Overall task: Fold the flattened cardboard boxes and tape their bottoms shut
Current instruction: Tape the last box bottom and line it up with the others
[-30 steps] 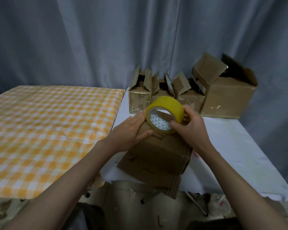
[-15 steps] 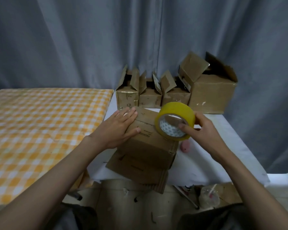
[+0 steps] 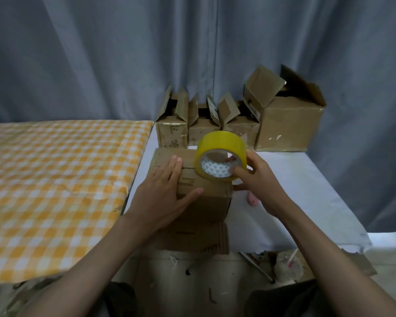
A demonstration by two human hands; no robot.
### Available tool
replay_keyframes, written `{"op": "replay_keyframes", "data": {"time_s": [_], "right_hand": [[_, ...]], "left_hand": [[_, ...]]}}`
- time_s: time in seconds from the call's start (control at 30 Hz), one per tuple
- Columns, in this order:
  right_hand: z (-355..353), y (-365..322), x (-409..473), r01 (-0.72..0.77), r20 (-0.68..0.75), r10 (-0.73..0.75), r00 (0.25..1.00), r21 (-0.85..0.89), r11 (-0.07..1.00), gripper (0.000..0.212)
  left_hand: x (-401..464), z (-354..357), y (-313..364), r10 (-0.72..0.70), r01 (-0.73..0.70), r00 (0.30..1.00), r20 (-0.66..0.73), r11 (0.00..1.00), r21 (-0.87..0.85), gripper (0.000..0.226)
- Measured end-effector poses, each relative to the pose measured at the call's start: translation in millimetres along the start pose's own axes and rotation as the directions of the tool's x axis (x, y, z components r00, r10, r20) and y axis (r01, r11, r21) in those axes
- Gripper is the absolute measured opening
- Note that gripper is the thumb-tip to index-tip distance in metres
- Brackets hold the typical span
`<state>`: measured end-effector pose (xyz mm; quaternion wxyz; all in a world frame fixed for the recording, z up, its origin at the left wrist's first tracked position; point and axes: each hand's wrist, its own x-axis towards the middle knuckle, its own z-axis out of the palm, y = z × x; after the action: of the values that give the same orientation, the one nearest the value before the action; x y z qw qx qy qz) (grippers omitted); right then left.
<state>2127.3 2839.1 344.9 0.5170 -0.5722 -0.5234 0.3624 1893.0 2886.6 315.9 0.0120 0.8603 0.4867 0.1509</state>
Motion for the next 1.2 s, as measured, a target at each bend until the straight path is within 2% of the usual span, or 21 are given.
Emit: {"op": "replay_keyframes", "data": {"time_s": [0.2,0.4,0.5,0.63,0.83,1.0,1.2], "right_hand": [[8,1,20,0.032,0.099,-0.030,0.995,-0.020,0.999,0.029],[9,6,21,0.129,0.053,-0.130,0.990,0.009,0.992,0.029],[6,-3,24,0.174,0.064,-0.171,0.983,-0.037,0.984,0.028],[-12,-17,28,0.189,0.047,-0.187,0.981,-0.037,0.981,0.024],[-35,-6,28,0.211,0.011,-0.214,0.977,-0.222,0.952,0.021],[-45,4,32,0.204,-0.024,-0.227,0.974,-0.360,0.911,0.039],[-47,26,37,0.145,-0.032,-0.171,0.985,-0.391,0.909,0.029]], "left_hand": [[7,6,-9,-0.050,0.049,0.999,0.005,0.999,0.012,0.107],[4,5,-8,-0.072,0.072,0.997,-0.013,0.997,-0.010,0.108],[4,5,-10,-0.077,0.077,0.997,0.008,0.997,-0.001,0.109],[6,5,-13,-0.077,0.077,0.997,0.017,0.997,0.003,0.110],[5,5,-13,-0.074,0.074,0.997,0.037,0.997,0.003,0.111],[4,1,-10,-0.076,0.076,0.996,0.043,0.997,0.012,0.108],[6,4,-13,-0.077,0.076,0.996,0.050,0.997,0.016,0.111]]}}
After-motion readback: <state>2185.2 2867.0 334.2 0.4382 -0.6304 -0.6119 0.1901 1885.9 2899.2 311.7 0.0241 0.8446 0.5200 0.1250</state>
